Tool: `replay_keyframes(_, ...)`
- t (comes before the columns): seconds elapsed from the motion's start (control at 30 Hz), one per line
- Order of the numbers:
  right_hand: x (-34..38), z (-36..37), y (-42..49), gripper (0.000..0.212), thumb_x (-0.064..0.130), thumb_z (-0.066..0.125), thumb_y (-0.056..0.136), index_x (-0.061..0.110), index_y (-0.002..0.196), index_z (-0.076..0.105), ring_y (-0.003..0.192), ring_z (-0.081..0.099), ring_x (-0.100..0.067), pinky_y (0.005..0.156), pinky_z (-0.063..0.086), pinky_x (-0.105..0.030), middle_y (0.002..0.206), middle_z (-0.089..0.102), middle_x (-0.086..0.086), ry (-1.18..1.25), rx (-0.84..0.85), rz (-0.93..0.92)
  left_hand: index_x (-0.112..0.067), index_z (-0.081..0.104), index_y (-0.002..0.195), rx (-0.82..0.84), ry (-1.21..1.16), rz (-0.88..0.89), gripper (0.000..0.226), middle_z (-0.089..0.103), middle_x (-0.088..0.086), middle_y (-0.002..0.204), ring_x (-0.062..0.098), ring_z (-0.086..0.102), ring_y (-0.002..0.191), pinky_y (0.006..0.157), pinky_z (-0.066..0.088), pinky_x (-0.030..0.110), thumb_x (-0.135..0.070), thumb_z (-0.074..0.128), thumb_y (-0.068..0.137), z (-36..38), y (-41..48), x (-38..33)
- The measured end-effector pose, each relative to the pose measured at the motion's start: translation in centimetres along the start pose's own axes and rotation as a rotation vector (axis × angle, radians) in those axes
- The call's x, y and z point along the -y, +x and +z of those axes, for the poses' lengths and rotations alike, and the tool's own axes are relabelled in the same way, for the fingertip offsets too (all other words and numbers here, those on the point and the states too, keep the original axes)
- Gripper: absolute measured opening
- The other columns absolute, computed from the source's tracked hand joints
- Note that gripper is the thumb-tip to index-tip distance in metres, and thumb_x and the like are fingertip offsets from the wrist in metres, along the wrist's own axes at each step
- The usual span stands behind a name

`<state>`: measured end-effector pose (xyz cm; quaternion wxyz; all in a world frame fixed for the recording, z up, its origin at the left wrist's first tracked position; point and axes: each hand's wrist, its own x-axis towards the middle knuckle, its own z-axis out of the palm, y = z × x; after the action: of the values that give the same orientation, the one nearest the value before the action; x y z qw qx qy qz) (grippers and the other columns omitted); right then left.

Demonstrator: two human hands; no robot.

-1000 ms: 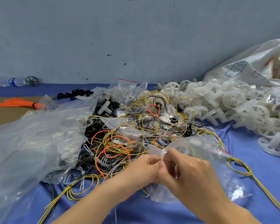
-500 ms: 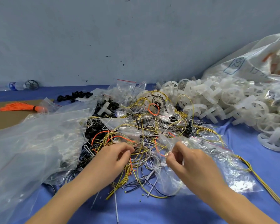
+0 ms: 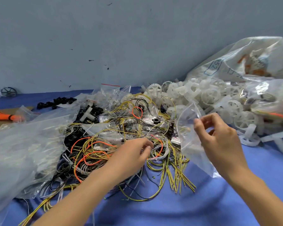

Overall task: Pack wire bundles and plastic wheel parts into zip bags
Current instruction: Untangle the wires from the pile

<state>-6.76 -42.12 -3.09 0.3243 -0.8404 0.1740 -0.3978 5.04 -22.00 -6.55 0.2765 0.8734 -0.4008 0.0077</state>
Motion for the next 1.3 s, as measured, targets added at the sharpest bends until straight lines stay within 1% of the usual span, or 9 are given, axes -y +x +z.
replay_keyframes(0.17, -1.0, -0.9, 1.0, 0.012, 0.038, 0.061, 0.093, 0.028, 0.087, 0.060, 0.069, 0.062, -0.013, 0.067, 0.049, -0.038, 0.078, 0.066, 0.015, -0.028, 0.101, 0.021, -0.024, 0.056, 0.118, 0.150, 0.266, 0.004, 0.027, 0.061, -0.003, 0.111, 0.019, 0.057, 0.102, 0.085, 0.051, 0.040, -0.038, 0.043, 0.099, 2.5, 2.2, -2.3)
replay_keyframes(0.27, -1.5, -0.6, 1.0, 0.011, 0.038, 0.062, 0.091, 0.029, 0.086, 0.060, 0.065, 0.057, -0.004, 0.058, 0.041, -0.031, 0.076, 0.066, 0.015, -0.111, 0.197, 0.021, -0.026, 0.047, 0.121, 0.161, 0.382, 0.013, 0.031, 0.052, -0.003, 0.116, 0.021, 0.053, 0.108, 0.082, 0.048, 0.039, -0.044, 0.045, 0.097, 3.3, 2.0, -2.1)
replay_keyframes(0.43, -1.7, 0.0, 0.8, 0.011, 0.036, 0.060, 0.089, 0.029, 0.082, 0.055, 0.064, 0.063, -0.013, 0.065, 0.052, -0.036, 0.074, 0.066, 0.011, -0.123, 0.299, 0.085, -0.027, 0.049, 0.115, 0.038, 0.518, 0.114, 0.022, 0.048, -0.004, 0.108, 0.020, 0.052, 0.101, 0.063, 0.041, 0.032, -0.040, 0.044, 0.098, 4.3, 1.2, -1.7)
replay_keyframes(0.6, -0.9, 0.8, 0.4, 0.011, 0.038, 0.057, 0.089, 0.028, 0.084, 0.054, 0.069, 0.061, -0.019, 0.067, 0.052, -0.039, 0.072, 0.064, 0.011, -0.126, 0.279, 0.077, -0.026, 0.061, 0.103, -0.086, 0.101, -0.032, 0.018, 0.051, -0.009, 0.100, 0.011, 0.049, 0.096, 0.078, 0.043, 0.028, -0.039, 0.051, 0.096, 3.2, 1.5, -1.4)
replay_keyframes(0.73, -0.1, 1.8, -0.1, 0.011, 0.039, 0.054, 0.091, 0.030, 0.086, 0.052, 0.073, 0.060, -0.022, 0.066, 0.051, -0.040, 0.075, 0.064, 0.010, -0.151, 0.259, 0.042, -0.031, 0.063, 0.095, -0.211, -0.344, -0.154, 0.009, 0.066, -0.010, 0.090, -0.001, 0.059, 0.081, 0.067, 0.042, 0.015, -0.032, 0.054, 0.097, -0.4, 0.8, -1.3)
replay_keyframes(0.87, 0.6, 2.9, -0.8, 0.011, 0.041, 0.052, 0.093, 0.031, 0.088, 0.050, 0.071, 0.059, -0.017, 0.063, 0.050, -0.038, 0.074, 0.063, 0.011, -0.170, 0.283, 0.002, -0.028, 0.065, 0.101, -0.255, -0.562, -0.148, 0.013, 0.072, -0.010, 0.095, 0.000, 0.065, 0.090, 0.071, 0.048, 0.013, -0.030, 0.052, 0.099, -3.7, -1.1, -0.9)
replay_keyframes(1.07, 1.4, 4.2, -1.4, 0.016, 0.048, 0.052, 0.093, 0.032, 0.092, 0.051, 0.072, 0.058, -0.015, 0.060, 0.047, -0.034, 0.075, 0.061, 0.013, -0.204, 0.283, -0.060, -0.028, 0.069, 0.099, -0.342, -0.699, -0.178, 0.021, 0.073, -0.001, 0.089, 0.011, 0.070, 0.073, 0.060, 0.053, 0.018, -0.039, 0.054, 0.090, -6.2, -4.0, 1.2)
replay_keyframes(1.2, 1.1, 5.0, -2.4, 0.040, 0.062, 0.048, 0.089, 0.033, 0.116, 0.041, 0.095, 0.059, -0.019, 0.066, 0.039, -0.033, 0.109, 0.050, 0.008, -0.429, 0.457, -0.034, -0.036, 0.072, 0.096, -0.263, -0.702, -0.272, 0.021, 0.071, 0.001, 0.082, 0.018, 0.065, 0.057, 0.048, 0.049, 0.023, -0.030, 0.053, 0.097, -5.9, -5.0, 2.8)
replay_keyframes(1.3, 0.5, 4.9, -2.6, 0.045, 0.054, 0.048, 0.093, 0.030, 0.128, 0.034, 0.101, 0.059, -0.022, 0.067, 0.036, -0.033, 0.119, 0.040, 0.002, -0.579, 0.482, -0.040, -0.038, 0.073, 0.097, -0.212, -0.691, -0.265, 0.022, 0.070, 0.001, 0.081, 0.018, 0.064, 0.056, 0.046, 0.049, 0.024, -0.028, 0.053, 0.097, -5.7, -5.2, 3.0)
